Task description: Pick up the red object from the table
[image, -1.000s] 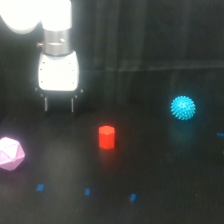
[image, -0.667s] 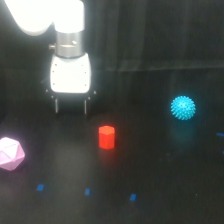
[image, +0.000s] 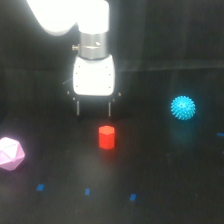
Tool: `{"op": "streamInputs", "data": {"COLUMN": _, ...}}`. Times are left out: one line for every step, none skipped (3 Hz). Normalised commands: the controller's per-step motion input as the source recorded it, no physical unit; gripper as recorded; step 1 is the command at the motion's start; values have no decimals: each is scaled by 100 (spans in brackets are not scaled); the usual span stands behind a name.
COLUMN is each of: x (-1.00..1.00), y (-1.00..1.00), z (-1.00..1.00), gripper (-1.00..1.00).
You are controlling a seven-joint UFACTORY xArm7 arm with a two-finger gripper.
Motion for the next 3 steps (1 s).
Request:
{"op": "streamInputs", "data": {"x": -23, "y": -100, "z": -4, "gripper": 72}}
{"op": "streamInputs", "data": {"x": -83, "y": -70, "z": 21, "gripper": 1}}
{"op": "streamInputs", "data": {"x": -97, "y": -19, "z": -29, "gripper": 61}}
